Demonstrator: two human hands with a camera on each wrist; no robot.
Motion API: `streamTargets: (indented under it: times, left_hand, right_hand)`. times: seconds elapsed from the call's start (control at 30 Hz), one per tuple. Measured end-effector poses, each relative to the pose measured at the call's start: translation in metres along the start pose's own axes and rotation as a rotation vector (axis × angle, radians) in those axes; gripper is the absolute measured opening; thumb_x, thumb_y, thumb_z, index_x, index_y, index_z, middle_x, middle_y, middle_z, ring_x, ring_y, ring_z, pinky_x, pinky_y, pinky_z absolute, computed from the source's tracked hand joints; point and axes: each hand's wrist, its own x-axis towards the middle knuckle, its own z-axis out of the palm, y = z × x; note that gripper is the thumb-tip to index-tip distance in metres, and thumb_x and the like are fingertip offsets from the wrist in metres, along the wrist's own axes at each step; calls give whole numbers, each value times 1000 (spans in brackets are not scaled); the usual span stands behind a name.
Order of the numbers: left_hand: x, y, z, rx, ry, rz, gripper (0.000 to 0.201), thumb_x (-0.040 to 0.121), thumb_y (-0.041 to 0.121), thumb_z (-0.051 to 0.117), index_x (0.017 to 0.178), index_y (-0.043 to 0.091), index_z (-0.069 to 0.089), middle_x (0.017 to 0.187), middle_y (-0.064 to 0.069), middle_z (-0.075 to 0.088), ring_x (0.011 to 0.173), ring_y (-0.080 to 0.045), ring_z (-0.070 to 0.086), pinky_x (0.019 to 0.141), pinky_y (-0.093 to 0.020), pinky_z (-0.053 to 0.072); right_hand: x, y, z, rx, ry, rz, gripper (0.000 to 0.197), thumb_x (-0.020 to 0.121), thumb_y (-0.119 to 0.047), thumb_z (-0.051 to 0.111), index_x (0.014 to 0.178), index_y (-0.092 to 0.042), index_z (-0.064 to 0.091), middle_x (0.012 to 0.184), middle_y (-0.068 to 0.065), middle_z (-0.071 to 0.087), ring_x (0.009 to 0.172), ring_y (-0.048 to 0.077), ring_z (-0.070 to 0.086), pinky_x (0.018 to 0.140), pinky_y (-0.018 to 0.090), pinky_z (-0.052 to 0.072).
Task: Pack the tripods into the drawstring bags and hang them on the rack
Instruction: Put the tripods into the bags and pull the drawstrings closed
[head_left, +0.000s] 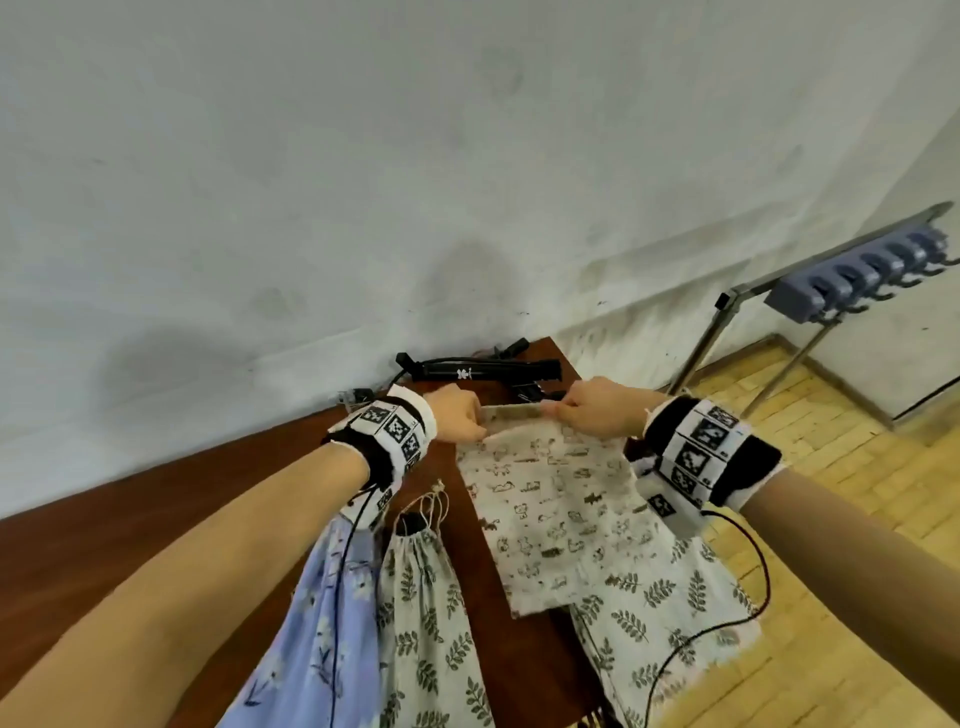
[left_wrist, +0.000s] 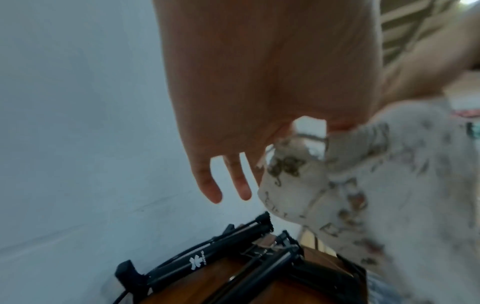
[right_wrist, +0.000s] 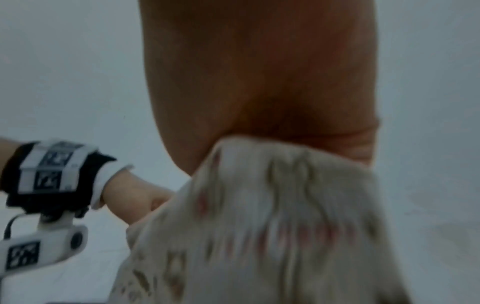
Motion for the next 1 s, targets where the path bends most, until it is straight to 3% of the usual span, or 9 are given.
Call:
streamTargets:
  times: [0.1,0.2,0.27,0.33,0.47,0.6,0.7,0.87,1.0]
  left_hand:
    - [-15,-29,-17,147,114,1,17,74,33,65,77,19,56,106,0,53,102,-24,51,84,-39,49]
    - [-30,-45,-23,304,86,-36,10,76,24,59,72,14,60,101,-2,54,92,-21,50,69,-31,44]
    - [-34,-58,-19,275,-51,-100,14,79,17,58,66,11,55,79,-7,57,69,-24,51,59,-30,41]
    - [-31,-74,-6,236,-151,-172,25,82,15,61,62,10,47,65,-8,51,67,-26,51,60,-31,41]
    - [-22,-109,10,-4,-122,-211,9,84,11,60,79,9,67,88,-5,68,85,-26,65,70,-28,50]
    - [-2,-125,11,-172,-15,-181,29,86,3,51,103,12,73,116,-2,67,108,-21,61,89,-25,48]
    - [15,-127,14,-205,-53,-143,33,85,-1,51,108,11,71,119,-5,66,108,-22,61,84,-24,49]
    - [39,-122,23,-143,-188,-29,32,83,0,55,113,6,65,115,-12,65,104,-30,61,81,-34,50]
    - [50,-115,31,-130,-227,45,29,81,2,60,110,2,65,109,-15,65,99,-32,60,76,-35,47]
  right_hand:
    - [29,-7,12,-197,-93,133,26,100,-21,39,112,-15,62,109,9,62,97,26,58,86,32,47]
    - [56,-15,18,-162,-99,209,42,94,-21,46,136,-18,47,136,6,50,120,26,53,93,30,44]
    - [72,-30,27,-126,-167,180,43,93,-23,49,136,-17,47,138,7,50,119,26,54,90,30,46]
    - [87,-39,45,-38,-315,133,42,92,-22,52,133,-13,51,132,13,54,102,27,61,73,30,52]
    - [126,-34,69,282,-610,137,34,86,-13,62,120,-16,62,118,14,64,85,27,63,69,34,56]
    - [175,-21,41,414,-205,60,13,88,-7,61,95,-13,71,80,5,68,61,13,63,57,23,53]
    - [225,-2,18,209,151,112,24,87,-5,52,102,-18,66,83,2,66,71,19,61,61,25,49]
    - [299,37,29,-170,-26,205,70,82,-15,64,145,-20,34,132,11,53,118,31,52,94,43,49]
    - [322,54,57,-319,-66,253,74,86,-17,64,148,-20,24,139,8,45,130,29,41,103,49,36]
